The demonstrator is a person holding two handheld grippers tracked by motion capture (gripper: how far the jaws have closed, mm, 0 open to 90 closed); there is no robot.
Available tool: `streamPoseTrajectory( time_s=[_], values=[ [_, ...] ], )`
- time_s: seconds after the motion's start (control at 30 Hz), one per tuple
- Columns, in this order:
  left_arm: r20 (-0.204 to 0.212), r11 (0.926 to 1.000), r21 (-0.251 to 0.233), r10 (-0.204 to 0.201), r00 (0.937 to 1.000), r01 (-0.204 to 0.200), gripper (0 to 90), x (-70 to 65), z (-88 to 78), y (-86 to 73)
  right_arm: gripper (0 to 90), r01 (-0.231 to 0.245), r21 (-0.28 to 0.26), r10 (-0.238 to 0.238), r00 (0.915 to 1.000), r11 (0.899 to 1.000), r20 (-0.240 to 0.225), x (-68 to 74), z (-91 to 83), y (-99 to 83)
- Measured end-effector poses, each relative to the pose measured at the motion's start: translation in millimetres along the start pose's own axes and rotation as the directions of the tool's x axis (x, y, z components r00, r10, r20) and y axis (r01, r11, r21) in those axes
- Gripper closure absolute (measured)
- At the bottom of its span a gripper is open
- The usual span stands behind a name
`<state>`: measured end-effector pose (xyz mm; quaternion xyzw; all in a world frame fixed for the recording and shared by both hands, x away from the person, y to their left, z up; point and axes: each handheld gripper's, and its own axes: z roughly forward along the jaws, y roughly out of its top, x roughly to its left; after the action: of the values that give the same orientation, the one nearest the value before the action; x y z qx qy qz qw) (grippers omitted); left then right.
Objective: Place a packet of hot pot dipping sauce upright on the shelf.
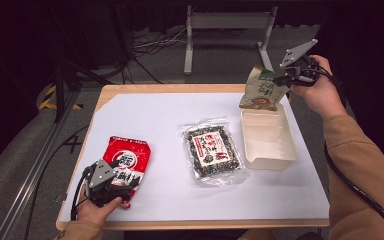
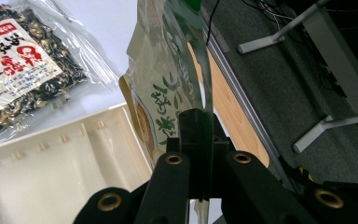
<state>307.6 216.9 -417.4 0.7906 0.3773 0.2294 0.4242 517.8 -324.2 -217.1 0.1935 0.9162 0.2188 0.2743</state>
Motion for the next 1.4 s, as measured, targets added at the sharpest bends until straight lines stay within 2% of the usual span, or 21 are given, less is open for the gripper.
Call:
streamPoseTrajectory(
  time_s=[0.07, 0.23, 0.3, 0.33, 0.47, 0.63, 0.9, 1.2, 1.4],
  values=[
    [0.007, 0.999, 0.011, -0.044, 0.999, 0.044, 16.4, 1.9, -2.3, 0.4, 89.3, 0.001, 0.006, -0.001, 1.0, 1.0, 0.002, -1.8, 2.1, -2.4],
    [-0.006, 0.9989, -0.003, -0.046, 0.9989, 0.046, 17.2, 1.8, -3.5, 1.4, 89.3, -0.006, 0.013, 0.005, 1.0, 1.0, 0.005, -4.0, 9.3, -9.9],
    [0.016, 0.9978, 0.004, -0.067, 0.9976, 0.067, 16.9, 2.8, -3.0, 1.6, 89.4, -0.008, 0.019, 0.008, 1.0, 1.0, 0.0, -4.3, 12.0, -12.6],
    [0.01, 0.9972, 0.003, -0.075, 0.9972, 0.075, 15.8, 3.4, -2.5, 1.6, 89.3, -0.009, 0.018, 0.009, 0.9999, 1.0, -0.006, -4.7, 13.6, -13.9],
    [0.026, 0.9966, -0.01, -0.081, 0.9964, 0.081, 14.6, 4.8, -1.3, 1.4, 89.3, -0.009, 0.021, 0.009, 0.9999, 1.0, -0.01, -4.8, 17.4, -16.6],
    [0.005, 0.9987, -0.022, -0.046, 0.9989, 0.046, 15.0, 2.0, -1.1, 1.9, 89.3, -0.005, 0.032, 0.006, 0.9999, 0.999, -0.014, -4.2, 23.5, -18.3],
    [0.006, 0.9976, -0.046, -0.052, 0.9987, 0.052, 14.3, 4.1, -0.8, 0.6, 89.3, 0.006, 0.056, -0.005, 0.9998, 0.998, -0.019, -3.0, 35.0, -21.9],
    [0.008, 0.9975, -0.046, -0.053, 0.9985, 0.054, 15.7, 3.5, -1.3, 1.8, 89.3, 0.002, 0.075, 0.001, 0.9988, 0.997, -0.048, 0.1, 45.4, -29.8],
    [0.01, 0.9985, -0.046, -0.029, 0.9995, 0.03, 16.3, 1.9, -0.8, 3.3, 89.3, -0.002, 0.088, 0.008, 0.9981, 0.996, -0.061, 2.8, 51.7, -32.4]
  ],
)
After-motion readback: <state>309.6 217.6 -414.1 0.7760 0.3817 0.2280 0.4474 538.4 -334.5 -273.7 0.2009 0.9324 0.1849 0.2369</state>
